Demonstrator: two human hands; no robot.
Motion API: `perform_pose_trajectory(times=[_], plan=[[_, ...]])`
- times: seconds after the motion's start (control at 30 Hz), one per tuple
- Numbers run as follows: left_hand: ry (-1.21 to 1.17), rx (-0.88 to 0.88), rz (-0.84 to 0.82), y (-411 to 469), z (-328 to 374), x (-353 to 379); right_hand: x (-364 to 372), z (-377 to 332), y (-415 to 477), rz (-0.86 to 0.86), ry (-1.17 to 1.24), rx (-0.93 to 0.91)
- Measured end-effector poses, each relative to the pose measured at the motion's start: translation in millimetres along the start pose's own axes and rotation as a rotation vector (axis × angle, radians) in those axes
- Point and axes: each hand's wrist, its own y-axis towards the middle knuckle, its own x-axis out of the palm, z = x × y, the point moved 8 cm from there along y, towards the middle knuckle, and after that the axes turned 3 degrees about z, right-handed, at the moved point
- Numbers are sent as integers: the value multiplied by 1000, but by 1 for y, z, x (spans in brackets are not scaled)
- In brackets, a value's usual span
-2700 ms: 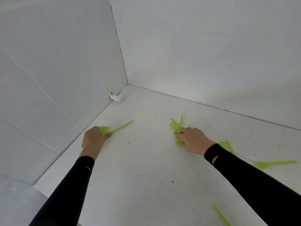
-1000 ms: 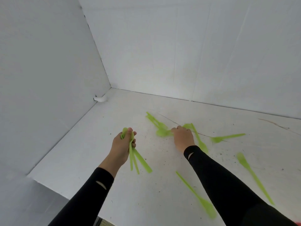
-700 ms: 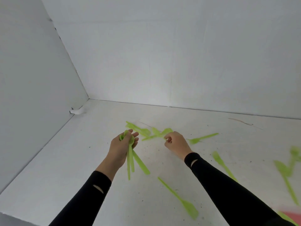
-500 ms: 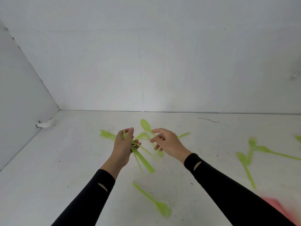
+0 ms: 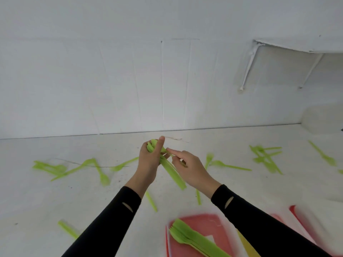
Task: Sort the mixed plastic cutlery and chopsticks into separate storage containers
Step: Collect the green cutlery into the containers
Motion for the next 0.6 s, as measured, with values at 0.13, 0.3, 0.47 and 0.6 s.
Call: perform_pose_trajectory(times=[0.13,0.3,0.47,0.6], plan=[[-31,-18,6,-23,-35,54,-46,43,-18,-10,-47,-9],[-121,-40,35,-53,-76,80,-71,79,-40,-134,3,18],[-177,-80,94,-72,-97,82,-69,95,-61,-256,62,43],[-253,-24,190,-85,-96,76,-65,100,-70,-277,101,35]])
